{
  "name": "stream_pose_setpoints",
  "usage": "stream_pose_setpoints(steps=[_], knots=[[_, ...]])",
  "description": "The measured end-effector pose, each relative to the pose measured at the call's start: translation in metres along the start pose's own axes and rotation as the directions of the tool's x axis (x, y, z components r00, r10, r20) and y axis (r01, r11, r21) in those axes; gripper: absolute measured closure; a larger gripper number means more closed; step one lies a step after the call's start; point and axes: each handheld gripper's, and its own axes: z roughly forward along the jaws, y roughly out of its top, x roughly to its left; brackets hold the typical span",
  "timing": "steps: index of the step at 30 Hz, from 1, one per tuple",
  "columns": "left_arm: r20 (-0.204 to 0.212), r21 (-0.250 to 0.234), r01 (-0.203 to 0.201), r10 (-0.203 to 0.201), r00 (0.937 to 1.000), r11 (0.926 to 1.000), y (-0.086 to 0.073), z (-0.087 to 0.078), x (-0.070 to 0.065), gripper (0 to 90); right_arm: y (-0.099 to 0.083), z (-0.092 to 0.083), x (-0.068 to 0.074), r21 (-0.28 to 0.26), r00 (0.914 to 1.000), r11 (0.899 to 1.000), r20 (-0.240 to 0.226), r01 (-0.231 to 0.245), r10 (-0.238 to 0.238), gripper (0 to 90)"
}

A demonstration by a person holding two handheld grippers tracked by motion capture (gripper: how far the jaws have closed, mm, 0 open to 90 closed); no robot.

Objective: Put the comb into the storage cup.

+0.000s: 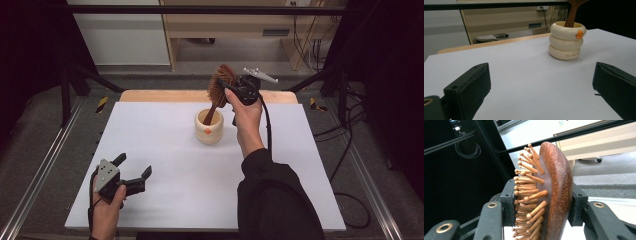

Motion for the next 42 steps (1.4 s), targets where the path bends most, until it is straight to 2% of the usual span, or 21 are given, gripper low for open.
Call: stream_pose_setpoints(steps=[20, 23, 25, 42], knots=[[-0.004, -0.002, 0.002, -0.002, 1.0000, 1.0000, 0.000, 0.000, 0.000, 1.9, -0.013, 0.008, -0.002, 0.014, 0.9999, 1.000, -0.003, -0.010, 0.010, 52.0], [-0.004, -0.003, 0.003, -0.003, 1.0000, 1.0000, 0.000, 0.000, 0.000, 1.9, -0.016, 0.009, -0.005, 0.014, 0.9989, 0.999, -0.011, -0.045, 0.045, 52.0], [-0.003, -0.004, 0.004, -0.004, 1.0000, 1.0000, 0.000, 0.000, 0.000, 1.9, -0.017, 0.009, -0.005, 0.016, 0.9995, 0.999, -0.004, -0.032, 0.032, 51.9], [-0.002, -0.001, 0.002, -0.002, 1.0000, 1.0000, 0.000, 0.000, 0.000, 1.9, -0.025, 0.014, -0.007, 0.021, 0.9985, 0.998, -0.014, -0.053, 0.053, 51.9]])
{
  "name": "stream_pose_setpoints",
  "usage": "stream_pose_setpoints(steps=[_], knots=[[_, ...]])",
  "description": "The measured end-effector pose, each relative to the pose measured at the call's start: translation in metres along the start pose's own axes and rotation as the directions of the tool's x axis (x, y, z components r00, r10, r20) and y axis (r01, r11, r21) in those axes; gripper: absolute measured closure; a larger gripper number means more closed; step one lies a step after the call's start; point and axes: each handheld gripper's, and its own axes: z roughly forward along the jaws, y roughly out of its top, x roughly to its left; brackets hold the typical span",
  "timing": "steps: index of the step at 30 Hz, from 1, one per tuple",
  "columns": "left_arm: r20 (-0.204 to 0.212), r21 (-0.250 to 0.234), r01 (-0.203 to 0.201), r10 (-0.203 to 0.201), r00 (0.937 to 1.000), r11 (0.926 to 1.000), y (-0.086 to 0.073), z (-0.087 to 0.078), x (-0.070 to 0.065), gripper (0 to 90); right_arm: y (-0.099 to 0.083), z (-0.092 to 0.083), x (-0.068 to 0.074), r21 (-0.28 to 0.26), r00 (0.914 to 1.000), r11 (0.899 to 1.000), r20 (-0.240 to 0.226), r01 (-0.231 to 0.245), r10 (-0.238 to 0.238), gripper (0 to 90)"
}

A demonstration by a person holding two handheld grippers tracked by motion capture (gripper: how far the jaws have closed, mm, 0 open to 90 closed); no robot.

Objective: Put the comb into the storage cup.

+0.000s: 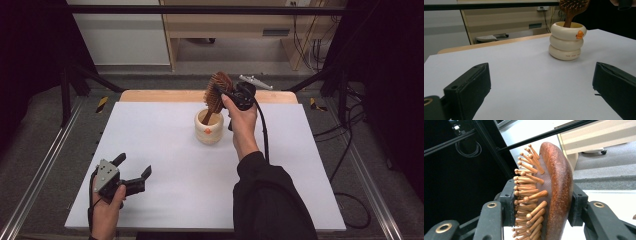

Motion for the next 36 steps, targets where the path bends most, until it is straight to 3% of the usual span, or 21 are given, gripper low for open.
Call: stream_pose_setpoints(steps=[36], knots=[[0.003, 0.001, 0.000, 0.000, 1.0000, 1.0000, 0.000, 0.000, 0.000, 1.9, -0.016, 0.007, -0.014, 0.009, 0.9979, 0.998, 0.009, -0.064, 0.064, 51.6]])
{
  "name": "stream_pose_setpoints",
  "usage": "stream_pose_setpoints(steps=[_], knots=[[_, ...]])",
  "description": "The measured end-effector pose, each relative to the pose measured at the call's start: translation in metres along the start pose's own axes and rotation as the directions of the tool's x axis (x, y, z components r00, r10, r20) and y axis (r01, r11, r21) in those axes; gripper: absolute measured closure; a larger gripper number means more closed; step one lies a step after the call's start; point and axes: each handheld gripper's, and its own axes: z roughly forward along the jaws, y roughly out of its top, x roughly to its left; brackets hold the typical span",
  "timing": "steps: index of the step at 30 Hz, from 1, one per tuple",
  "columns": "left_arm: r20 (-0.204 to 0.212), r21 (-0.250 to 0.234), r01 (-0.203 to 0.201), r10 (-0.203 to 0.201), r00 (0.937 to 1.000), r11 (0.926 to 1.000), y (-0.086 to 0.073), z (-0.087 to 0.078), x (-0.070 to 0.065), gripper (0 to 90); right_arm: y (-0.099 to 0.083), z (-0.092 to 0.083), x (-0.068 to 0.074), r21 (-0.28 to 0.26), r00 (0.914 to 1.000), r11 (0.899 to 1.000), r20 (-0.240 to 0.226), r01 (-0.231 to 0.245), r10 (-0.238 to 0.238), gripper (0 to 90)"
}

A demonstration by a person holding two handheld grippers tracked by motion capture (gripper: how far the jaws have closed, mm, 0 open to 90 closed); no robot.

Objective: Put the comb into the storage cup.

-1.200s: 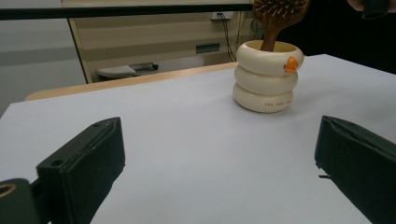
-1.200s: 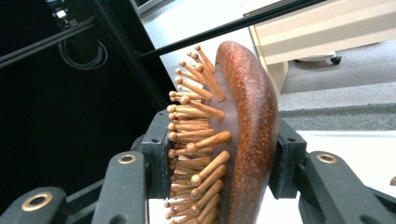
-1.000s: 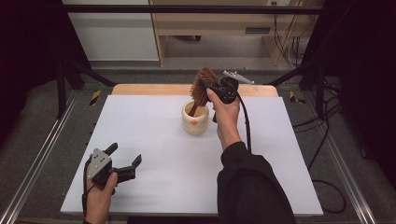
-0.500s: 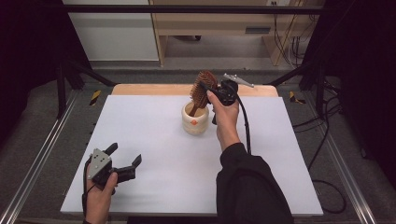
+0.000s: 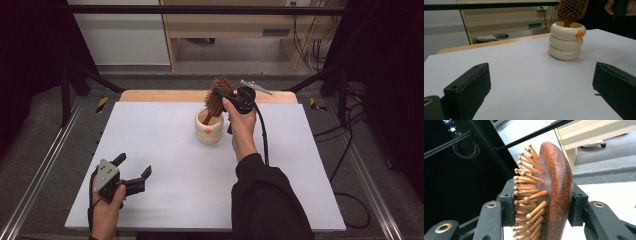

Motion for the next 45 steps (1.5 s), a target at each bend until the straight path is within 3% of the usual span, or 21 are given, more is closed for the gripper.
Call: stream_pose_setpoints(steps=[45], knots=[[0.004, 0.004, -0.001, 0.001, 1.0000, 1.0000, 0.000, 0.001, -0.001, 1.9, -0.007, 0.001, -0.012, 0.009, 0.9988, 0.999, -0.007, -0.049, 0.049, 50.1]])
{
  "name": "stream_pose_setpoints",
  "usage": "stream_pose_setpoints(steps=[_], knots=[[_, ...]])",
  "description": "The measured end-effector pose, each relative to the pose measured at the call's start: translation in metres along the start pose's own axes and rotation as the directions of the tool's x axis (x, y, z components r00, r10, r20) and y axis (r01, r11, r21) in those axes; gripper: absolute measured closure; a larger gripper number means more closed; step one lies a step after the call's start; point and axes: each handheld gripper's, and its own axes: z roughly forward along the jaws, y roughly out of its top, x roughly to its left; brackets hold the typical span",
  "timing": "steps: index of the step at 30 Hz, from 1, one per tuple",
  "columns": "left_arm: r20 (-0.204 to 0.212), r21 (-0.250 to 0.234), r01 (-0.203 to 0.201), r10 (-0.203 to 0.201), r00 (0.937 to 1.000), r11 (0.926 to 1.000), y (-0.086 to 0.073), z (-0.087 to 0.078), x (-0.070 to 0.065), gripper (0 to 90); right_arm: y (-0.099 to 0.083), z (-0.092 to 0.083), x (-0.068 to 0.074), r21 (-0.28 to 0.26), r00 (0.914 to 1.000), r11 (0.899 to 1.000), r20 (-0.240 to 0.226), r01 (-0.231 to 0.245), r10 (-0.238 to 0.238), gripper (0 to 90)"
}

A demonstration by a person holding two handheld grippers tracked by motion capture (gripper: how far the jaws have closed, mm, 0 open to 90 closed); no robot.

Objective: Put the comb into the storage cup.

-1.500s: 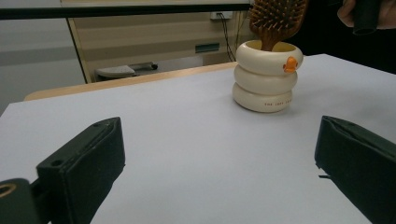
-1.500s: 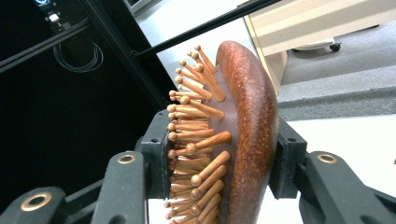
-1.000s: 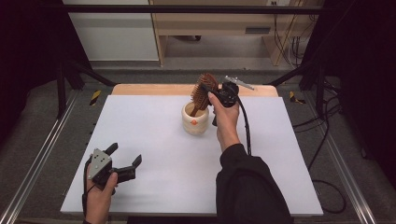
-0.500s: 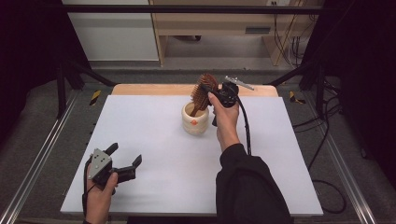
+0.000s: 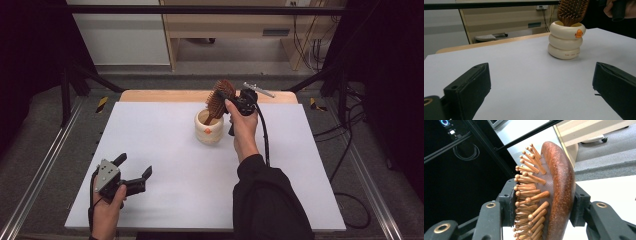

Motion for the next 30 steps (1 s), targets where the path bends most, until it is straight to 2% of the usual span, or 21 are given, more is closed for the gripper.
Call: stream_pose_setpoints(steps=[30], knots=[[0.003, 0.002, 0.000, 0.000, 1.0000, 1.0000, -0.0002, 0.0004, -0.0002, 1.9, 0.0010, -0.0009, -0.0015, 0.013, 1.0000, 1.000, -0.008, -0.002, 0.002, 48.1]])
